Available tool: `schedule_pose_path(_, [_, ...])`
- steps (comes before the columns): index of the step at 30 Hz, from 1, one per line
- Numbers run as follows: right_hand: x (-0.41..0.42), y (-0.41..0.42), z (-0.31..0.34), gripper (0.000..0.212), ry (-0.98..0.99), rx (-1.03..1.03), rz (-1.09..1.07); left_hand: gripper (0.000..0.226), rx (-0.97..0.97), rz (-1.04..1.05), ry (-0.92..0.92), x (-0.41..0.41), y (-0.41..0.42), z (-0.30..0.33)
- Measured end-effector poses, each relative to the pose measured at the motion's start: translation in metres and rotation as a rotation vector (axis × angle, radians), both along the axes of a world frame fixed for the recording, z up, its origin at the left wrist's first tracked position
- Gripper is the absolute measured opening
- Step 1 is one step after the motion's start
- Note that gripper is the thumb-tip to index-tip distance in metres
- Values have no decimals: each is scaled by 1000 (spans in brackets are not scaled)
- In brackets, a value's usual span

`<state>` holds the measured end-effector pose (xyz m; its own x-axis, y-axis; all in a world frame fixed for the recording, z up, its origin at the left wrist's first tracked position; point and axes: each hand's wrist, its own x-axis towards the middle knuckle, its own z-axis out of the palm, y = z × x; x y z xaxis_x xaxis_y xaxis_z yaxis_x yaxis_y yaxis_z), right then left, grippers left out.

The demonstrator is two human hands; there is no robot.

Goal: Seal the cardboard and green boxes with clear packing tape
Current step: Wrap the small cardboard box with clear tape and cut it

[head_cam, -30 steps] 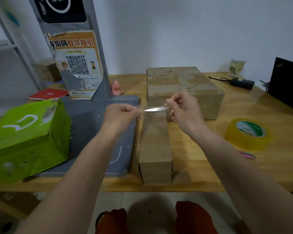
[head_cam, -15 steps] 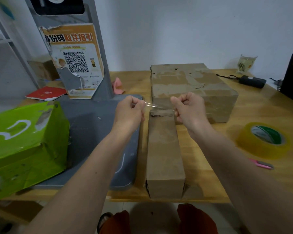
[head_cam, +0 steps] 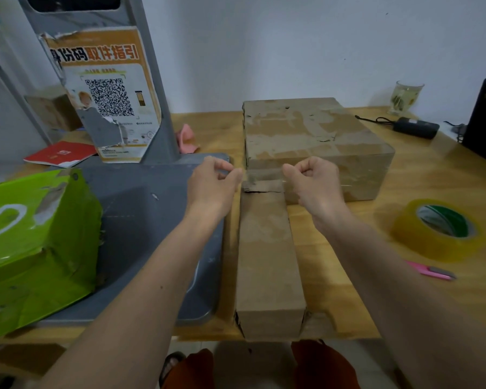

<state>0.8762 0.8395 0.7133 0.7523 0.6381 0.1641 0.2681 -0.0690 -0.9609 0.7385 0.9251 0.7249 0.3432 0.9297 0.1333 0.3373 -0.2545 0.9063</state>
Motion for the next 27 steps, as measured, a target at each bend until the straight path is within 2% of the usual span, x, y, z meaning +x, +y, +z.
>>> schedule_pose_path(2, [0,-1,1,21,-27,-15,-6,20,9,-14,32,-1,-2,-1])
schedule_pose_path(4, [0,0,0,21,-61,-47,-3,9,23,-7,51,-1,-2,-3])
schedule_pose_path(7, [-1,3,-3,24,-134,-75,-37,23,26,27,50,0,-1,-5])
schedule_pose_path(10, [0,8,-4,28,-222,-61,-67,24,39,49,41,3,0,-7])
schedule_pose_path(16, [-2,7,-5,25,-227,-58,-56,25,42,92,50,4,4,-12])
schedule_pose_path(27, [3,10,-16,19,50,-72,-18,29,24,88,132,7,5,-16])
